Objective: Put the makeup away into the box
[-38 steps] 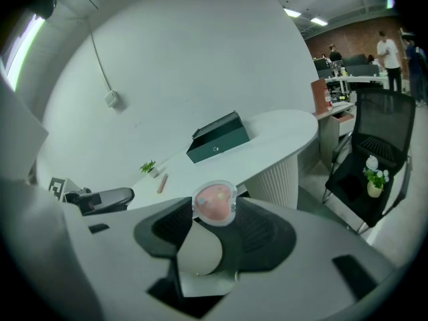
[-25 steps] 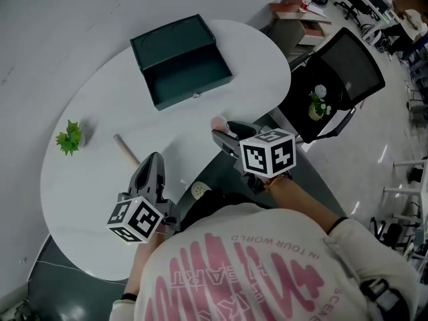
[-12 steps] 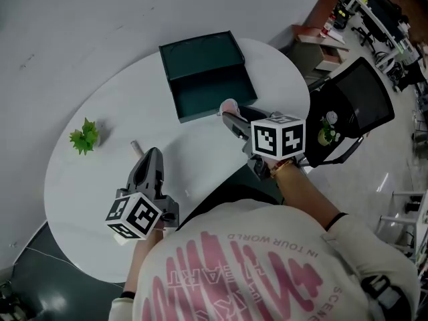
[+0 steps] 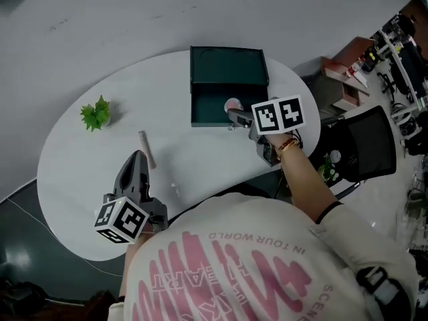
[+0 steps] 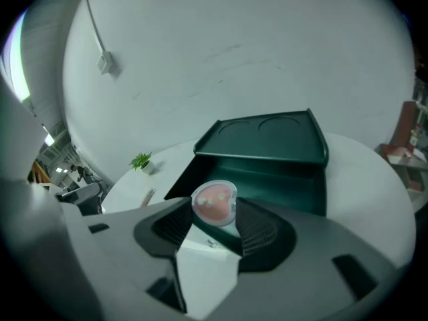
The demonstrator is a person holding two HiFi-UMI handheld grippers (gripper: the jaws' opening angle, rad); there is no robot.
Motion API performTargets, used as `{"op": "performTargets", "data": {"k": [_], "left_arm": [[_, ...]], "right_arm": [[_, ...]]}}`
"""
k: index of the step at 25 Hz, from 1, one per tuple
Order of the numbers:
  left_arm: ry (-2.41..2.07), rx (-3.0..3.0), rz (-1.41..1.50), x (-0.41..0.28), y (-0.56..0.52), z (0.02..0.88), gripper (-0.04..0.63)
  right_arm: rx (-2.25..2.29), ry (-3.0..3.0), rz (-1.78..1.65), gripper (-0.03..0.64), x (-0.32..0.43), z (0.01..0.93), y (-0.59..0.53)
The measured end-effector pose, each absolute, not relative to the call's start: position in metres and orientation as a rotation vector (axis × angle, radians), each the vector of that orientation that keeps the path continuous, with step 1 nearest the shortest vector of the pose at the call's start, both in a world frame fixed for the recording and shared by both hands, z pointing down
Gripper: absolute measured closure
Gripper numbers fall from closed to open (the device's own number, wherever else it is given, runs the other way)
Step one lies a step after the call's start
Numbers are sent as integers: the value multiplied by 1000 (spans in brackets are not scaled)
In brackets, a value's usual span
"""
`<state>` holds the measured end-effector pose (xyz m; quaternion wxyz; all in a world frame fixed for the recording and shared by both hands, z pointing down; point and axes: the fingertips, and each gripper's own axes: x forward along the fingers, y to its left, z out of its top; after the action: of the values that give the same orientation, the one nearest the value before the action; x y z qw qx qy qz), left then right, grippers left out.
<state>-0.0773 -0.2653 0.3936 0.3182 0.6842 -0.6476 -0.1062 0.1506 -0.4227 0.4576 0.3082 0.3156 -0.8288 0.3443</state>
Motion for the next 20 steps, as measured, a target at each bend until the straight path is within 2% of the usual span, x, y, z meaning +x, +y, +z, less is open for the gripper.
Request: {"op": "performTargets", "data": {"k": [20], "left_arm": [[-2004,1474,-358,-62,-219,395,594]], "right_arm": [[371,-2002,552,405,125,521,-442]]}}
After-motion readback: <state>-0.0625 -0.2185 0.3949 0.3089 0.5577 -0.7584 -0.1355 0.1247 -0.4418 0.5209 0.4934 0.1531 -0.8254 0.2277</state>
